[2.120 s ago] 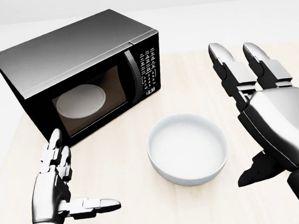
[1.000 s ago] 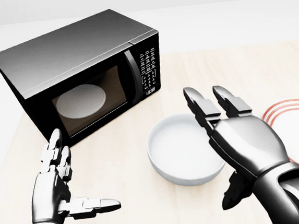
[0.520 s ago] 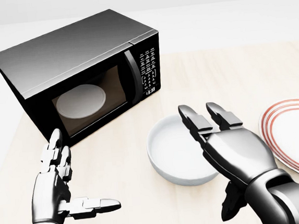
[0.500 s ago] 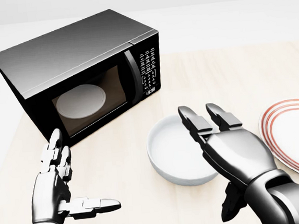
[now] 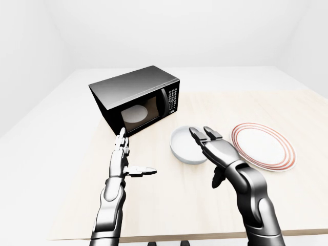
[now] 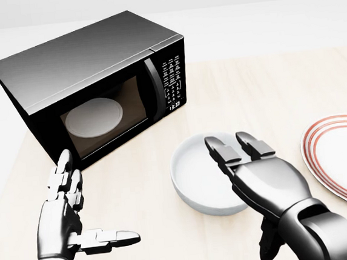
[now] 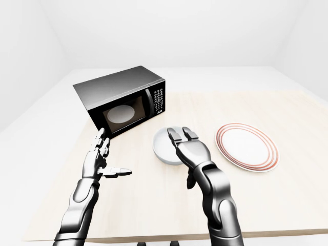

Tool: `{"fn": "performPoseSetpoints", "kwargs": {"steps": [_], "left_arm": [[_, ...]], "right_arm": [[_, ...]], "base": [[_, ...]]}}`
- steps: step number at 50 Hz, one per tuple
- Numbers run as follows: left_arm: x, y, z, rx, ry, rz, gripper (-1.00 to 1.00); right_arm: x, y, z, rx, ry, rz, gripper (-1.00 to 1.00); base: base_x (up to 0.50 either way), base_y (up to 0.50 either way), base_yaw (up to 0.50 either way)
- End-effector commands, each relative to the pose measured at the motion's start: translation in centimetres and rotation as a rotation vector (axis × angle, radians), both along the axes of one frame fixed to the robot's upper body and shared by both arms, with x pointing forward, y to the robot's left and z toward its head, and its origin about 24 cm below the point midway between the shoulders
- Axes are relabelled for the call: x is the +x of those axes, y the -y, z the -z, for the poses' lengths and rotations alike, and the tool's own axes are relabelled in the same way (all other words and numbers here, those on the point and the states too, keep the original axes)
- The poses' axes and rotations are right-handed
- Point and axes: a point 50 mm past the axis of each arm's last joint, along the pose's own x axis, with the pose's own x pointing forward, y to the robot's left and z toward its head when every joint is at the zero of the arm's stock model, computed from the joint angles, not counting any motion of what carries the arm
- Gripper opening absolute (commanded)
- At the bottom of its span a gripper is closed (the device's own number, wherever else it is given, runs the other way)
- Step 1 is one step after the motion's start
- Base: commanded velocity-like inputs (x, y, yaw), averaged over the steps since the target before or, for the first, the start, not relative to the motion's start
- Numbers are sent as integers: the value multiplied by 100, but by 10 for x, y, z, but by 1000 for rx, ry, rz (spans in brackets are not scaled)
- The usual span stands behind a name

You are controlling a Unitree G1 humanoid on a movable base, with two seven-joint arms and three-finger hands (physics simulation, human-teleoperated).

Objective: Pick up the white bowl and put it on the plate.

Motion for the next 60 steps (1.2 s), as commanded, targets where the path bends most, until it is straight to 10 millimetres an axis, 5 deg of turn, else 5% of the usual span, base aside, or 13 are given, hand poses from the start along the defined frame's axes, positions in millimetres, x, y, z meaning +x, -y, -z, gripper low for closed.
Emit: {"fn": "performPoseSetpoints", "kwargs": {"steps": [1, 60], "left_arm": [[1, 0, 1, 1, -3, -1, 100], [0, 0, 0, 1, -4, -2, 100]], "right_arm": [[5, 1, 6, -23, -25, 2, 100], [27, 1, 52, -94, -237, 0, 100]], "base": [[0, 0, 0], [0, 0, 0]]}}
